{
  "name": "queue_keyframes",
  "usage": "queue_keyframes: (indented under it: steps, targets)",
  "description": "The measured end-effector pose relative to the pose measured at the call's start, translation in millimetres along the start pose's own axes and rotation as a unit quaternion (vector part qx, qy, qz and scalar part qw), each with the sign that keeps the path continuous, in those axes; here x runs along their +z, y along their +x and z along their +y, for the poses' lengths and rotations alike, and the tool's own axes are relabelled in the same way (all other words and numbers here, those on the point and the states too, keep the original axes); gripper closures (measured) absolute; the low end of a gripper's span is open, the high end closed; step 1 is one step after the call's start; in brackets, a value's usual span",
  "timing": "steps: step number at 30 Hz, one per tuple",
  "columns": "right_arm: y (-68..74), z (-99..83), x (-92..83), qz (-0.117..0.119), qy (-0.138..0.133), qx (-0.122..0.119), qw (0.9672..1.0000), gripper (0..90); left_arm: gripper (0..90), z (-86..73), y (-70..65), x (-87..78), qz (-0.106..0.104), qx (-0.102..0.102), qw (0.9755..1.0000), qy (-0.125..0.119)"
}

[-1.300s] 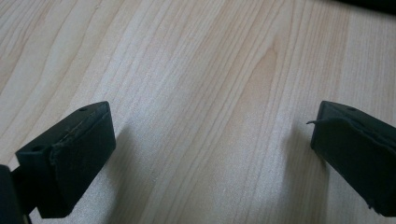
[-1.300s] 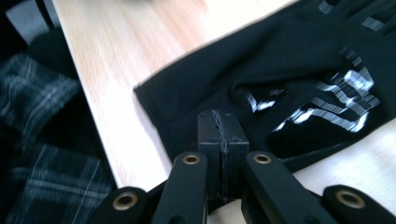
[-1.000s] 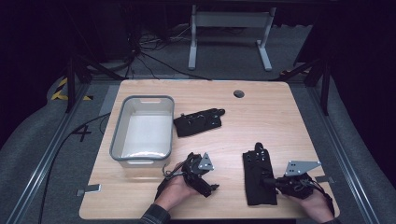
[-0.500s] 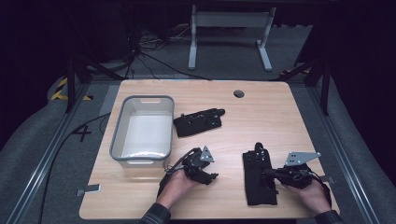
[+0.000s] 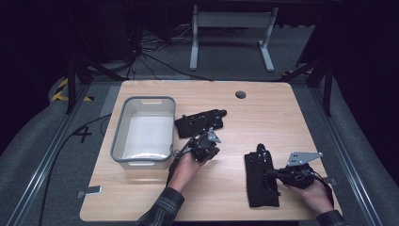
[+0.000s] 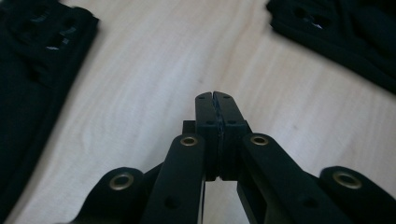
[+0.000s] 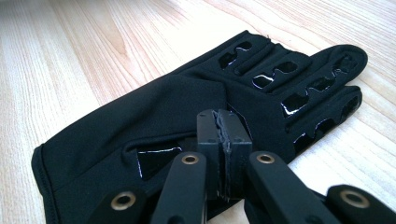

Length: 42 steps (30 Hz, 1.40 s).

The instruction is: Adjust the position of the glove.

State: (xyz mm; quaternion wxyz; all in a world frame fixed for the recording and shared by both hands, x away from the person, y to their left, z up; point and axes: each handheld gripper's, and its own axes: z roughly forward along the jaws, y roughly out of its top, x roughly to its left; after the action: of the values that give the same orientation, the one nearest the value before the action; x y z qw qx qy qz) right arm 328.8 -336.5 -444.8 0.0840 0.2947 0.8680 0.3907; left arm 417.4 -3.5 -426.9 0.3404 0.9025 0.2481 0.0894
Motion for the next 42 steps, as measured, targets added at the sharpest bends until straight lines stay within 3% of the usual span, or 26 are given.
queue_keyframes:
  steps: [4,6,12,18,24,32,37,42]
  targets:
    - [-0.8,-0.4,-1.1,0.002,-0.003,0.002,1.0000,88.9,89.8,11.6,11.9,2.3,0.019,-0.013,0.9997,-0.003]
    - [-0.4,-0.3,-1.1,0.003,-0.002,0.000,1.0000,88.8,89.8,21.4,21.4,4.5,0.041,-0.014,0.9990,0.001]
    - [0.0,0.0,-1.8,0.002,-0.004,-0.001,1.0000,88.9,90.0,32.4,38.1,11.4,0.066,-0.026,0.9975,0.007]
    - [-0.7,-0.4,-3.4,0.004,-0.005,-0.001,1.0000,88.9,90.0,39.5,62.6,25.6,0.094,-0.052,0.9940,0.017]
    - [-1.0,-0.7,-3.7,0.004,-0.005,-0.001,1.0000,88.9,90.0,39.0,73.6,42.3,0.118,-0.066,0.9896,0.049]
    - [-1.2,-1.0,-4.4,0.003,-0.005,0.000,1.0000,89.4,90.0,33.3,72.3,53.4,0.115,-0.078,0.9886,0.059]
    - [-0.4,-0.5,-3.8,0.004,-0.003,-0.002,1.0000,89.6,90.0,32.2,60.5,53.7,0.087,-0.076,0.9921,0.050]
    - [-0.2,-0.4,-3.9,0.003,-0.003,-0.002,1.0000,89.9,90.0,31.6,47.5,53.6,0.069,-0.069,0.9940,0.048]
